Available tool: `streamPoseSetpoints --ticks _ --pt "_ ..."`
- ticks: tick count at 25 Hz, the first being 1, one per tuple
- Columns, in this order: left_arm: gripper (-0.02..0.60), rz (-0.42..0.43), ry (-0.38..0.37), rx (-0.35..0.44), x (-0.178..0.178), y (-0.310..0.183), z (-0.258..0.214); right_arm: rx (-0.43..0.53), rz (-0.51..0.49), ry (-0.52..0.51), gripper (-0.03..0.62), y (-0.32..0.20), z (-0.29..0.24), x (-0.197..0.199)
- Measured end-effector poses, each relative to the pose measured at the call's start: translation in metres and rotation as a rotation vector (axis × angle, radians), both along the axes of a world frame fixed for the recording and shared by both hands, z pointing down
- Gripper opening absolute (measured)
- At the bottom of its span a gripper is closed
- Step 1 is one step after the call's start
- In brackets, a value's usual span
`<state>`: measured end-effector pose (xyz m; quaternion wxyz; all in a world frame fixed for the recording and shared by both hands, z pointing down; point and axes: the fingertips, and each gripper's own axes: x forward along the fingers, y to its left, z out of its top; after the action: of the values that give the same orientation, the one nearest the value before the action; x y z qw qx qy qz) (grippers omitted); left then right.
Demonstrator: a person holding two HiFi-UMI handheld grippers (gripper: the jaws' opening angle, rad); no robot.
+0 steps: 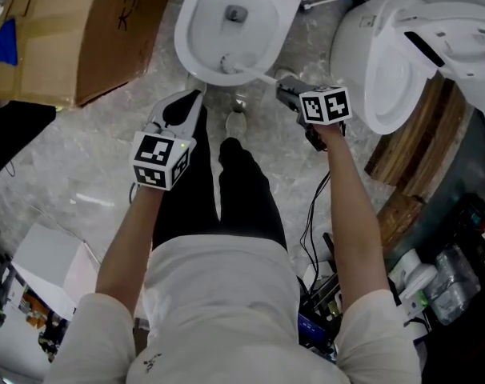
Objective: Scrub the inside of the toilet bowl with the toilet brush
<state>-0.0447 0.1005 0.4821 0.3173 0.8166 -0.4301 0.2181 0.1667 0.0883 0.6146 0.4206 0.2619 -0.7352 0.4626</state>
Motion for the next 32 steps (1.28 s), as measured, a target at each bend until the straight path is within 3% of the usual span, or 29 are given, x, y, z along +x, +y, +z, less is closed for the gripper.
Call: streamPoseSetpoints --ticks 6,21,32 --pt "-0.011 0.020 0.008 -0.018 -0.003 -0.007 0.007 0.028 0.067 -0.031 0.149 -0.015 -0.006 -0.007" --pt "-0.011 0.055 0.000 -0.048 -0.028 -0.043 0.029 0.028 0.187 0.034 0.149 -0.048 0.045 -0.042" --pt "-0.011 0.091 0.010 -0.064 -0.023 -0.072 0.043 0.006 0.255 0.068 0.149 -0.074 0.070 -0.040"
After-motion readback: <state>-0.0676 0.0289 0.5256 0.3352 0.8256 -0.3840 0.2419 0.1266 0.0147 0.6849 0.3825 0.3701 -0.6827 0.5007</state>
